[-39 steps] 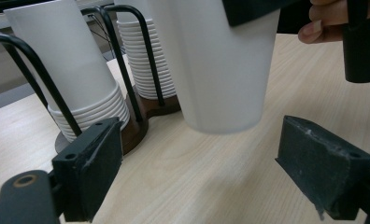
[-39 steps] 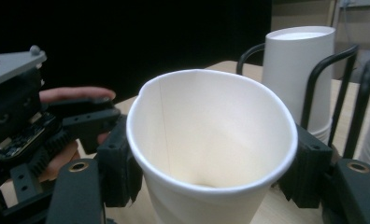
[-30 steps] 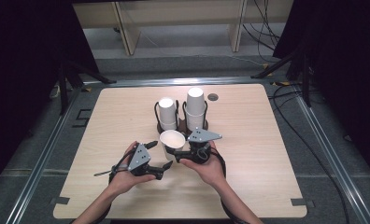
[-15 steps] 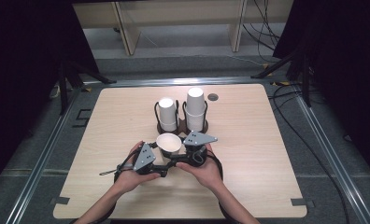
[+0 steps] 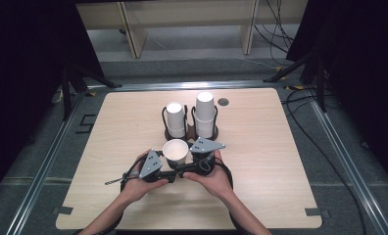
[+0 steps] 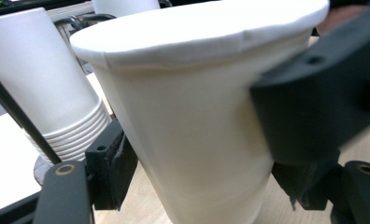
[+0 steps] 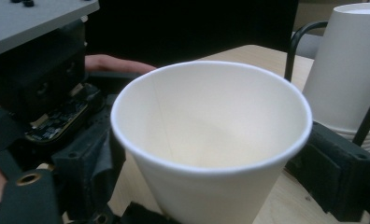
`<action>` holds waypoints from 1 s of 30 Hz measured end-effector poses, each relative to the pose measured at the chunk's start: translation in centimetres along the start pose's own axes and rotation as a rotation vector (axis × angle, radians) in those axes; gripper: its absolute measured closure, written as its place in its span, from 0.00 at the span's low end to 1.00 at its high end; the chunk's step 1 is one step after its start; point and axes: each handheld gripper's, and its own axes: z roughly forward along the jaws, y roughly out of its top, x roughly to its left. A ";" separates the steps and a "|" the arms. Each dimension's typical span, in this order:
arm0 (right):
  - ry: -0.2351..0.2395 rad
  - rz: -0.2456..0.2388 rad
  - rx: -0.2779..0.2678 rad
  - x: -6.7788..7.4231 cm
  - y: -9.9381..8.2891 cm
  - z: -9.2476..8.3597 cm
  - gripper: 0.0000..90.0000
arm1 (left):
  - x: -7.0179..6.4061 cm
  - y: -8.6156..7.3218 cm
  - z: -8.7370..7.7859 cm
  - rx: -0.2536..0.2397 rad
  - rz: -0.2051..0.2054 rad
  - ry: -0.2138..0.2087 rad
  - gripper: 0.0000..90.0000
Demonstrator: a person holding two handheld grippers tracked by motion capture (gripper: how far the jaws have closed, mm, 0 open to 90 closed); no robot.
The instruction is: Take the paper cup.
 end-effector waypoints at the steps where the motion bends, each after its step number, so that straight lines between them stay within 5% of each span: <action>1: 0.001 -0.033 -0.015 -0.1 0.0 0.0 0.17 | 0.1 0.0 0.0 -0.011 -0.002 0.004 0.32; 16: -0.003 -0.010 -0.051 -0.4 0.6 -2.6 0.17 | 1.0 0.0 -1.1 -0.024 -0.020 0.044 0.32; 23: -0.128 0.025 -0.027 -2.0 -1.0 -5.5 0.17 | 2.0 0.2 -2.3 -0.038 -0.046 0.080 0.32; 30: -0.193 0.040 -0.030 -3.5 -2.0 -7.8 0.17 | 2.9 0.1 -3.1 -0.043 -0.065 0.116 0.32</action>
